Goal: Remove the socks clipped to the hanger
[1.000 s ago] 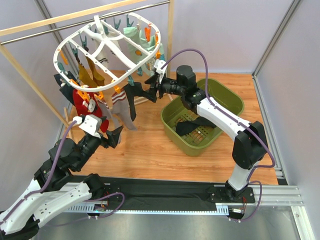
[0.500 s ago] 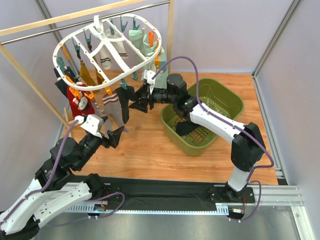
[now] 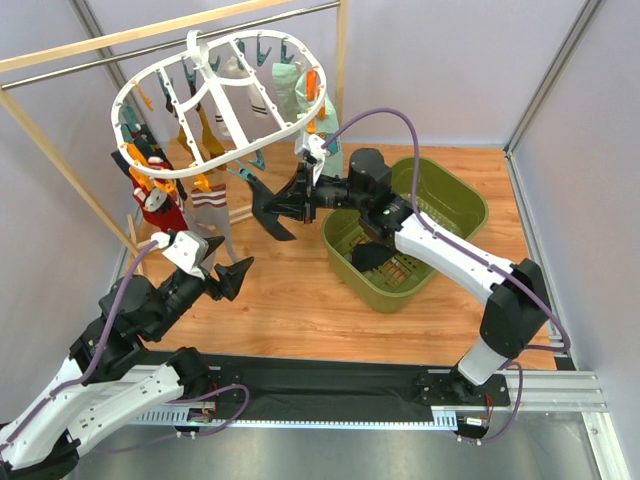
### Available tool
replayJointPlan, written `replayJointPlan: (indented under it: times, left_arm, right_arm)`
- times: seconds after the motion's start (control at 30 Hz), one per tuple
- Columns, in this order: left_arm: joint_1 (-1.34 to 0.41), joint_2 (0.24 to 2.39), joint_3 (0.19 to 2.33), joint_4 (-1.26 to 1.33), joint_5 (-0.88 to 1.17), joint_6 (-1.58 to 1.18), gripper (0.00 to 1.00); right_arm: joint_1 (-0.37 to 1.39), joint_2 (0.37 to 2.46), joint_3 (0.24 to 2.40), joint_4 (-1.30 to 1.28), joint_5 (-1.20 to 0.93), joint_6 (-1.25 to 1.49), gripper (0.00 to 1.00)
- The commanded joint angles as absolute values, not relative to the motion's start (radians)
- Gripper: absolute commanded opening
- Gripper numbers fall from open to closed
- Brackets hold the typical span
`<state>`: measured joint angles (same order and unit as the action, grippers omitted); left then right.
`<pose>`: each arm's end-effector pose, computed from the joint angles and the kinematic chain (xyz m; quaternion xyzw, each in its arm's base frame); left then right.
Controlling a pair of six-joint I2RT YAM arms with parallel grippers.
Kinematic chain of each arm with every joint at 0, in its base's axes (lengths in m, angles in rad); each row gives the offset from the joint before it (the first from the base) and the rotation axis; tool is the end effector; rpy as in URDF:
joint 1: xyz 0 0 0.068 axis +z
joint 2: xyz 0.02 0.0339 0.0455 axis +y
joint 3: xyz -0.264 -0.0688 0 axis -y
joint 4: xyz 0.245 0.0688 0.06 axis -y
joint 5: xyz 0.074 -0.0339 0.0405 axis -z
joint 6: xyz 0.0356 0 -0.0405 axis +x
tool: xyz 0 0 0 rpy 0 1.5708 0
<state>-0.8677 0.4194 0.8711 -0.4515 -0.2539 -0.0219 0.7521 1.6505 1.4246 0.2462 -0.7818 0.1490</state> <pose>0.0596 -0.0564 0.3819 0.2062 0.6763 -0.2210 0.6717 0.2695 0.2864 0.3823 -0.4521 0.5371 0.5276 0.4783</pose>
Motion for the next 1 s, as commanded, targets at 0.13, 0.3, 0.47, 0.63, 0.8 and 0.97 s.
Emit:
replayJointPlan:
  times: [0.13, 0.3, 0.47, 0.63, 0.8, 0.97]
  left_arm:
    - [-0.859, 0.4, 0.885, -0.416, -0.153, -0.165, 0.82]
    - [-0.859, 0.431, 0.89, -0.431, -0.123, -0.244, 0.84]
    - [-0.857, 0.465, 0.896, -0.419, -0.092, -0.275, 0.87]
    - [-0.85, 0.561, 0.911, -0.448, -0.126, -0.252, 0.88]
    - [-0.848, 0.646, 0.942, -0.425, -0.15, -0.189, 0.89]
    - [-0.847, 0.689, 0.954, -0.371, -0.16, -0.155, 0.9]
  right_arm:
    - [0.758, 1.552, 1.396, 0.4, -0.926, 0.333, 0.0]
    - [0.758, 1.537, 1.397, 0.413, -0.971, 0.39, 0.0]
    - [0.759, 1.523, 1.385, 0.463, -0.995, 0.468, 0.0]
    - [0.759, 1.514, 1.362, 0.558, -1.012, 0.567, 0.0]
    - [0.765, 1.517, 1.356, 0.609, -1.019, 0.618, 0.0]
    - [0.767, 1.519, 1.353, 0.635, -1.022, 0.653, 0.0]
